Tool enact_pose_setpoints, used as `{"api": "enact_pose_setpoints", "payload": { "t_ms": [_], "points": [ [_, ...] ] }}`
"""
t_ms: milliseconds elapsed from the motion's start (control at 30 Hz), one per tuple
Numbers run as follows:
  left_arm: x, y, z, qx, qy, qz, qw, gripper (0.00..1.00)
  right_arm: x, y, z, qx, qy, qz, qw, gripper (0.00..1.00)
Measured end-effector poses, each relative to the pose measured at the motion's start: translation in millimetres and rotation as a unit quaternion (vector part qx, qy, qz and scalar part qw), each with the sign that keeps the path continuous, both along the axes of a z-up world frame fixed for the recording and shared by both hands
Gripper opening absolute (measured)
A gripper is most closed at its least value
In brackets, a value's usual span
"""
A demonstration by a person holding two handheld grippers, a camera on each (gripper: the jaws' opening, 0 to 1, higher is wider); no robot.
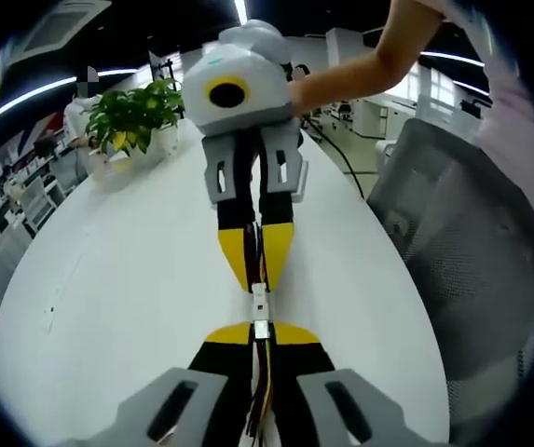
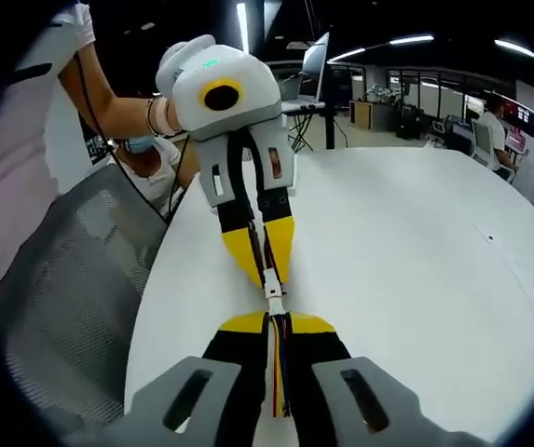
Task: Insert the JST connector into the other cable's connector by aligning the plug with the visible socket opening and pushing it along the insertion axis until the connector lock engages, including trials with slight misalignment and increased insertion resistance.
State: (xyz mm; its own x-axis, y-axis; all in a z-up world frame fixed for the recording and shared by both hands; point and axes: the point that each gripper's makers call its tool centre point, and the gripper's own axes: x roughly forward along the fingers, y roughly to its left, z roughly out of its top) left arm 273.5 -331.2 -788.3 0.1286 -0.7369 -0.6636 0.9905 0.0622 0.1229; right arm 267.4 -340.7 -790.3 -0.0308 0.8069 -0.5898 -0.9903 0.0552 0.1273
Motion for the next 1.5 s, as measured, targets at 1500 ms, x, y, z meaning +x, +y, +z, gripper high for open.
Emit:
{"api": "enact_pose_setpoints", "payload": {
  "t_ms": [1500],
  "points": [
    [0.4,-4,3.1,-0.002,0.009,0.006,0.9999,0.00,2,-1,4.0,0.001,-0.049,0.022,0.9985,0.02]
  ]
}}
